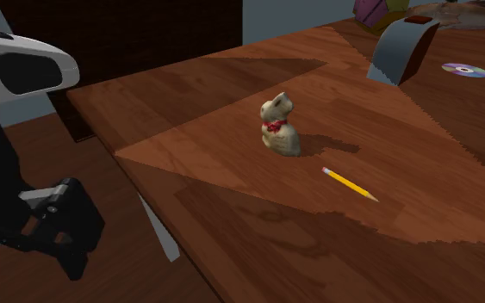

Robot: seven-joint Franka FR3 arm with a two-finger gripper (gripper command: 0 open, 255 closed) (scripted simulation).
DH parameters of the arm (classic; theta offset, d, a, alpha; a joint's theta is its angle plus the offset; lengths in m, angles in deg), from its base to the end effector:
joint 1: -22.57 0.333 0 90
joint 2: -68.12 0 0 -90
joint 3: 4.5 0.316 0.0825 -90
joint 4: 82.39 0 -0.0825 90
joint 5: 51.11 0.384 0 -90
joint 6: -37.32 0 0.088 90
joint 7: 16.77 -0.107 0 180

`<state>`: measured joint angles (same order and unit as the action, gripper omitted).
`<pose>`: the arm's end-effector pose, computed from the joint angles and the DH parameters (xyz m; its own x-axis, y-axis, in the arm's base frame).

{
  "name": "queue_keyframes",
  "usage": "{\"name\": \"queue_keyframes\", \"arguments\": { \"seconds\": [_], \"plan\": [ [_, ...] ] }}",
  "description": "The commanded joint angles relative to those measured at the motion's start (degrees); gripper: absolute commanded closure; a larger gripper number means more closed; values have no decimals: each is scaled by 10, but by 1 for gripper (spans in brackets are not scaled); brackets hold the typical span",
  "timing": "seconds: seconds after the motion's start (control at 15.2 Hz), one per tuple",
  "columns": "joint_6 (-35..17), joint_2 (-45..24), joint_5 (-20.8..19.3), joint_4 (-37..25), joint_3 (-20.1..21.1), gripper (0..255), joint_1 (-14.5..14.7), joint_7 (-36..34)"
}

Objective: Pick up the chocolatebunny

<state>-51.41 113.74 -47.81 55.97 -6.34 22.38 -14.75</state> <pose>0.2997 -0.0068 0.5643 0.9977 0.0123 -0.0672 0.0067 -0.9965 -0.0828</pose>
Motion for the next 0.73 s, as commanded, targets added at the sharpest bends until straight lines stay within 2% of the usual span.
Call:
{"name": "queue_keyframes", "arguments": {
  "seconds": [0.0,0.66],
  "plan": [
    [0,0,0,0,0,0,0,0],
    [44,-173,-78,-182,-102,0,-11,166]
  ]
}}
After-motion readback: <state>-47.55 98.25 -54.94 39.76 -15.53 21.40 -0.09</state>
